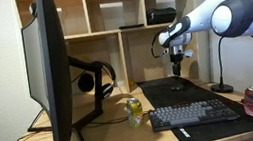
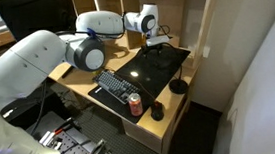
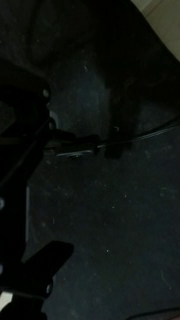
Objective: Turn off the desk lamp
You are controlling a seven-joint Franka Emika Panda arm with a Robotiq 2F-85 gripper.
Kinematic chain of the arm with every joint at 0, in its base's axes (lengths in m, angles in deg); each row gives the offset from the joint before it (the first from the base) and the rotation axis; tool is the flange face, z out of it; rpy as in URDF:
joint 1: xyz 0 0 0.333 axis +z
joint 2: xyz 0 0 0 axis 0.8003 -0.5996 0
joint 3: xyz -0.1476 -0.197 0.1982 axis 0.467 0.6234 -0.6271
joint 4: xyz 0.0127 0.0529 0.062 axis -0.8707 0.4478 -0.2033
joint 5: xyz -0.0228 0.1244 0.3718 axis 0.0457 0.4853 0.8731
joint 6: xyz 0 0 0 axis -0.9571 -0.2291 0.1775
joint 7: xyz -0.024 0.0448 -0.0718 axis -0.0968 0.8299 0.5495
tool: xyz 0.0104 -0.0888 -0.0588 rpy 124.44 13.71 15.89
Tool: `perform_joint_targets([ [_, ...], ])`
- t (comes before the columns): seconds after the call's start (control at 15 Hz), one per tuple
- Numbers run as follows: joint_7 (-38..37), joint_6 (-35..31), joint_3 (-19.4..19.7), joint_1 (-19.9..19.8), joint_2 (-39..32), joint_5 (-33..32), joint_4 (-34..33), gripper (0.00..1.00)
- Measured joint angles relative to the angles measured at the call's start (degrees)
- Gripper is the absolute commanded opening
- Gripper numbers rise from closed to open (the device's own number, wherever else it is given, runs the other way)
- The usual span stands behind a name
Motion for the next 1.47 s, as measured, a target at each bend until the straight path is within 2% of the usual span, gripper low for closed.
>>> perform_joint_targets([
  [0.33, 3.5, 1.3, -0.8, -0.2, -2.0, 0.4, -0.7, 1.00],
  [0.93, 3.2, 2.2, 0.2, 0.3, -5.1, -0.9, -4.0, 1.00],
  [1.33, 19.0, 3.2, -2.0, -0.4, -6.6, -0.7, -4.0, 1.00],
  [1.47, 21.5, 3.1, -2.0, -0.5, -7.1, -0.8, -4.4, 1.00],
])
